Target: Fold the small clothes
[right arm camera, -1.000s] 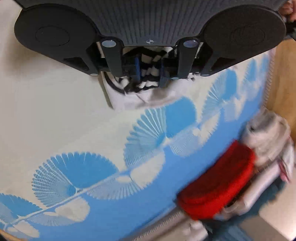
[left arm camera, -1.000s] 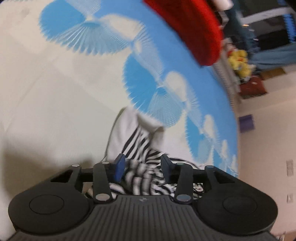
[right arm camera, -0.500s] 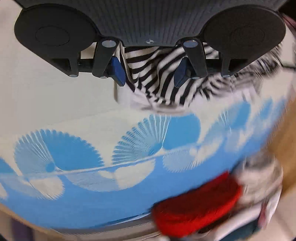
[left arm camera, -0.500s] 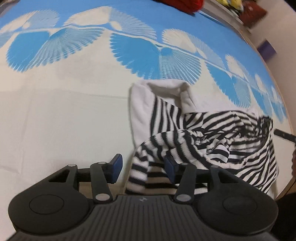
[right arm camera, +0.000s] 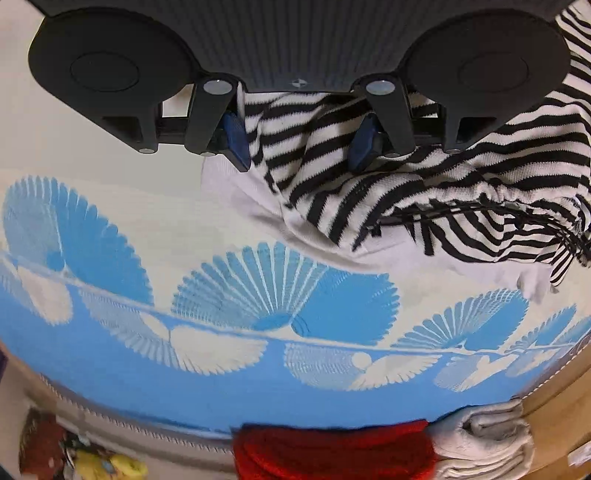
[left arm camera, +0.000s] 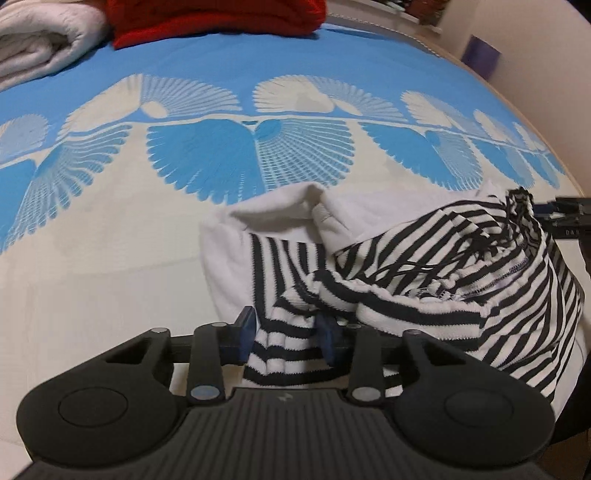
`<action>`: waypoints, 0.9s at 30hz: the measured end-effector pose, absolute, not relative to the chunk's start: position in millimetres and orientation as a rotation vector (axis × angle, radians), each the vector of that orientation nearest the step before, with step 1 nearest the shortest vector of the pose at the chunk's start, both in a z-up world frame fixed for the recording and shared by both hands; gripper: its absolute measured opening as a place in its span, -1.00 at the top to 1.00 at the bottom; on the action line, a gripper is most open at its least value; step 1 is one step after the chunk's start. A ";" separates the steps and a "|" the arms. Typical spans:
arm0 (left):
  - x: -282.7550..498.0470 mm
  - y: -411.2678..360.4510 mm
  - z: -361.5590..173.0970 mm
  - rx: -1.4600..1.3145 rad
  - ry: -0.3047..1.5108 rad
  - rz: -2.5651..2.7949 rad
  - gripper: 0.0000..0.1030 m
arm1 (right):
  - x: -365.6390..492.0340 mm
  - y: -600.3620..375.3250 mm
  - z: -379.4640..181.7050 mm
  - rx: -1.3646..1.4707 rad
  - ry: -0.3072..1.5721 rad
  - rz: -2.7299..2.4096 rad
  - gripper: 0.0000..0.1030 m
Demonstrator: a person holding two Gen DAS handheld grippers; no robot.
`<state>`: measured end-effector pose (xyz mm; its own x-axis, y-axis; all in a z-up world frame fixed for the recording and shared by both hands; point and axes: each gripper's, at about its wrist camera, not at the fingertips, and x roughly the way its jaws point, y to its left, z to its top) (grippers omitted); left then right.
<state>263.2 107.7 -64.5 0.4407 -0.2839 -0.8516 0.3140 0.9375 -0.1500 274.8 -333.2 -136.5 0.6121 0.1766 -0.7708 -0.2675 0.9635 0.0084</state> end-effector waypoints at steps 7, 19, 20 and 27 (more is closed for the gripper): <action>265.8 106.8 -62.6 0.077 1.032 -0.398 0.91 | 270.7 -319.8 -133.2 -0.204 0.799 0.303 0.64; 290.8 131.1 -29.4 -0.103 0.828 -0.253 0.93 | 284.2 -379.3 -99.7 0.200 0.743 0.173 0.96; 294.6 126.3 -32.0 -0.080 0.826 -0.242 0.93 | 288.3 -379.3 -103.9 0.205 0.762 0.158 0.96; 319.1 129.8 -47.0 -0.118 0.788 -0.113 0.94 | 295.3 -372.6 -97.0 0.188 0.659 0.092 0.96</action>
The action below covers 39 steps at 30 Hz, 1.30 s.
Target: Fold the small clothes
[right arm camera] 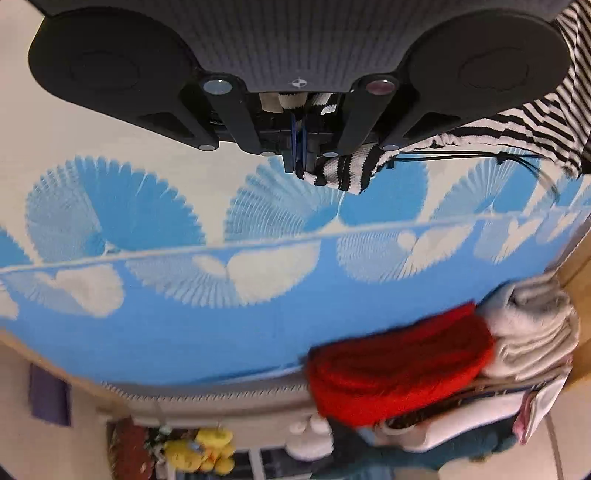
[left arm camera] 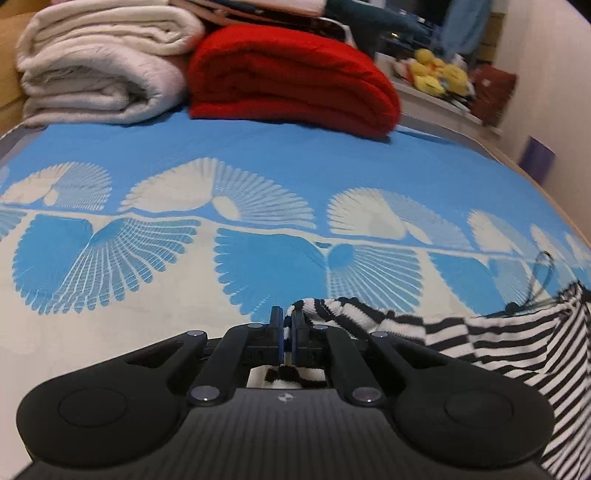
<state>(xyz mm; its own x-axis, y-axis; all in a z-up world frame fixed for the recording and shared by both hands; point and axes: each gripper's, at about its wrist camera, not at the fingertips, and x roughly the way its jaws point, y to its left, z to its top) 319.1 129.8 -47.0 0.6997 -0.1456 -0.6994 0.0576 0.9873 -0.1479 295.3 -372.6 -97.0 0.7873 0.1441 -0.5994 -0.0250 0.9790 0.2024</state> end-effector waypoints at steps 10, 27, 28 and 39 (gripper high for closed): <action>319.4 144.2 -57.2 -0.166 1.051 -0.162 0.06 | 302.9 -371.9 -126.0 0.194 0.837 0.016 0.34; 209.8 180.5 -84.8 -0.161 1.283 -0.306 -0.11 | 189.2 -398.4 -137.8 0.215 1.152 0.209 -0.07; 209.1 180.9 -90.4 -0.163 1.302 -0.298 -0.08 | 184.8 -394.8 -139.9 0.200 1.162 0.214 -0.04; 175.5 180.1 -24.8 -0.079 1.162 -0.284 0.92 | 155.9 -426.7 -92.0 0.314 1.020 0.200 0.83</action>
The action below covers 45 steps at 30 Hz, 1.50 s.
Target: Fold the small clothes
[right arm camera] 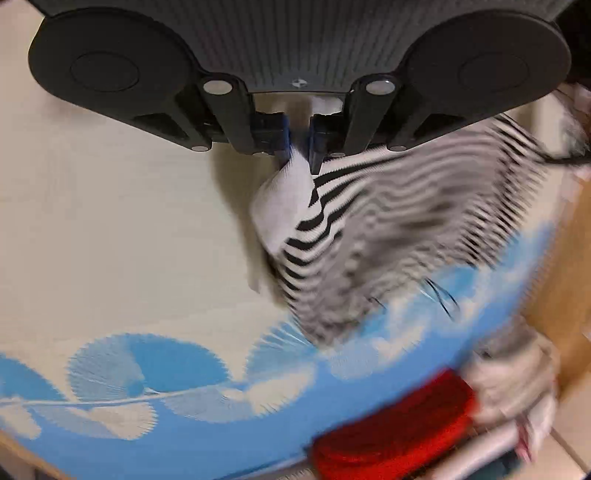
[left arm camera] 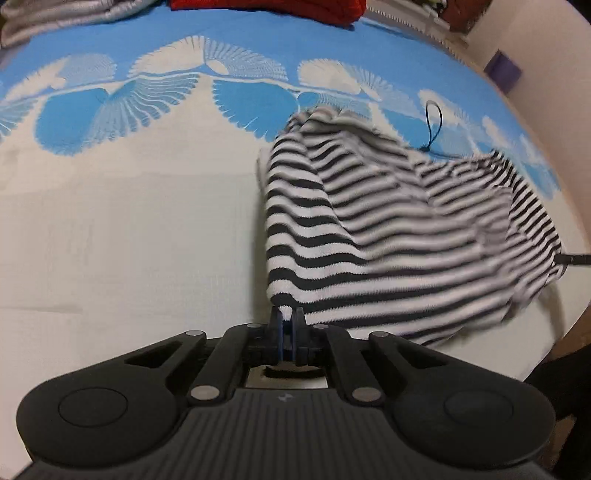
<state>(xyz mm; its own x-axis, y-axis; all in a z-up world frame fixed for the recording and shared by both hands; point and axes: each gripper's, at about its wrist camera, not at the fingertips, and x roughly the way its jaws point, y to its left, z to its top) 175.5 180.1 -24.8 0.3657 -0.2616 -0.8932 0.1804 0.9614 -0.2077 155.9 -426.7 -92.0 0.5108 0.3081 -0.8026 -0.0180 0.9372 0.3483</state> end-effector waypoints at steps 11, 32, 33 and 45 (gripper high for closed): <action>155.6 163.9 -11.7 -0.083 1.022 -0.200 0.90 | 156.3 -401.0 -107.6 0.127 1.082 0.050 0.50; 203.1 121.7 -18.0 -0.057 0.941 -0.192 0.21 | 200.2 -354.8 -76.1 0.115 0.846 0.199 0.33; 208.7 111.2 -15.4 -0.046 0.910 -0.214 0.21 | 208.0 -347.3 -75.6 0.097 0.827 0.192 0.33; 287.0 61.3 -64.2 0.111 0.970 -0.154 0.35 | 295.0 -323.8 -113.9 0.014 0.840 -0.002 0.33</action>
